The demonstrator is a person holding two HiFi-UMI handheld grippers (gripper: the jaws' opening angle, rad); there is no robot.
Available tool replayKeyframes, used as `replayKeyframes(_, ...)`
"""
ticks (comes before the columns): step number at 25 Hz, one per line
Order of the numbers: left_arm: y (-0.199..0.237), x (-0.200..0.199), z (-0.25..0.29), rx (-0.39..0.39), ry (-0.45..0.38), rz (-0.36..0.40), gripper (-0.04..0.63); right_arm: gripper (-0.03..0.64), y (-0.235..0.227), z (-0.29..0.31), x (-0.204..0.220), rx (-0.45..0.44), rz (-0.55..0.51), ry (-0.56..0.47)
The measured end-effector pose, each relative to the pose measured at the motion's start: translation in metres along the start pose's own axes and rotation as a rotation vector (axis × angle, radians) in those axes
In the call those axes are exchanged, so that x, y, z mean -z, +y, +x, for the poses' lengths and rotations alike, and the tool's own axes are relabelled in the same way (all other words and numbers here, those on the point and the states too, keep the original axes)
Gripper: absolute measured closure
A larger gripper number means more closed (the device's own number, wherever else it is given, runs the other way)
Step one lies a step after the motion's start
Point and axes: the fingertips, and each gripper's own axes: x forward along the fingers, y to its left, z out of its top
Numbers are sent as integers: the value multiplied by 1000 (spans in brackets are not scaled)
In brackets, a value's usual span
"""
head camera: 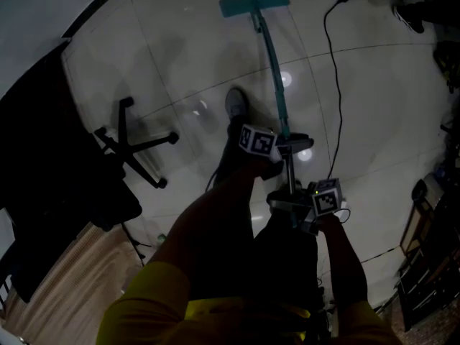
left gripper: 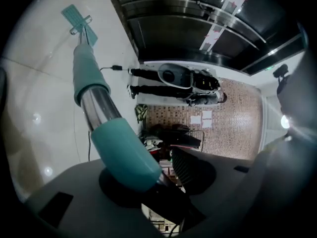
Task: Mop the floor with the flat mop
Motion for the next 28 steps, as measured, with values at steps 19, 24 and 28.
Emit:
replayKeyframes(19, -89, 123, 2, 10, 40, -106, 391, 523, 90, -5, 126, -36, 196, -21)
replayKeyframes(24, -60, 110, 10, 10, 75, -50, 387, 520, 50, -5, 115, 3, 123, 39)
replayKeyframes(28, -8, 45, 15, 17, 99, 62, 383, 532, -7, 0, 50, 46, 30, 85)
